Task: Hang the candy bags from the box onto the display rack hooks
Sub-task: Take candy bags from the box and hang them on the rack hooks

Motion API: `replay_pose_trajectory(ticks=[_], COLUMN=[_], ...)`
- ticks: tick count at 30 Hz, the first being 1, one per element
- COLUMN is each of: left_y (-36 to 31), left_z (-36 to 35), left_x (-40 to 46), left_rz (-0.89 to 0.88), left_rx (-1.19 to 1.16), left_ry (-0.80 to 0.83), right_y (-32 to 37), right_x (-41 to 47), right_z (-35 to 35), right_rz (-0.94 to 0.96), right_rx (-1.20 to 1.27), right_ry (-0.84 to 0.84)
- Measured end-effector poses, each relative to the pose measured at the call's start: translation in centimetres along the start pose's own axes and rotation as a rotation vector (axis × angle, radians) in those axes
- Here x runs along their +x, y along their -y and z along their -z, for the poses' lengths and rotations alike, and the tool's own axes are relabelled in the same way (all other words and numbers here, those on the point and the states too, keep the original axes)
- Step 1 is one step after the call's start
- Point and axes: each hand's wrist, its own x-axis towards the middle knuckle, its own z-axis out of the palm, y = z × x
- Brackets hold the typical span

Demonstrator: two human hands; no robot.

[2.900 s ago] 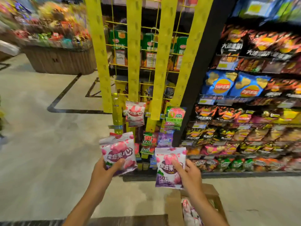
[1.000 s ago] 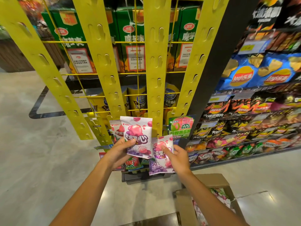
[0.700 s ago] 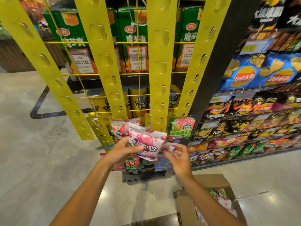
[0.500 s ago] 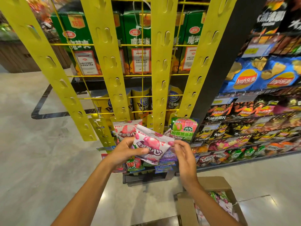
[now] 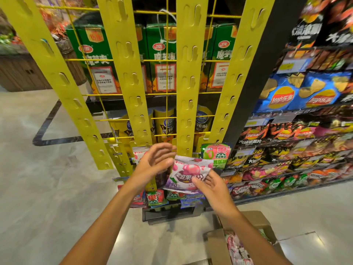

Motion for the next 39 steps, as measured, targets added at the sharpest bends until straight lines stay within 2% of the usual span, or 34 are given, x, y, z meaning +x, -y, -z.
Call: replay_pose_trajectory(ticks=[7,16,22,28,32,35,39], left_y=[-1.7,-0.8,0.6,1.6,2.2,3.1,4.1], left_z=[-1.1,-1.5,-1.3,-0.8,-0.9,-0.7,-0.3], left_x=[2.4,3.5,3.5,3.2,2.7,2.4,0.8], left_rz=[0.03,0.103,0.026,0.01,-0.027,-0.022,-0.049], left_rx=[0.062,0.207,0.322,0.367,0.383,0.415,0.369], left_ry=[0.015,0.047,0.001,0.007,0.016,-0.007,-0.036], right_y=[-0.3,0.7,0.5,-1.7,-2.7,-3.6,-5.5], right_x=[1.0,3.6,4.2,3.6,2.9,2.6,1.1], right_z=[2.6,2.3,1.8,1.8,1.0,0.5,0.2], right_rz=[-0.001,0.023,0.061,-0.002,-0.041,-0.025,0.009], right_rx=[-0.125,-0.193,-0.177,-0.168,-0.121,-0.118,-0.161], right_ry=[0.044,0.085,0.078,0.077,-0.013,-0.138,-0.207])
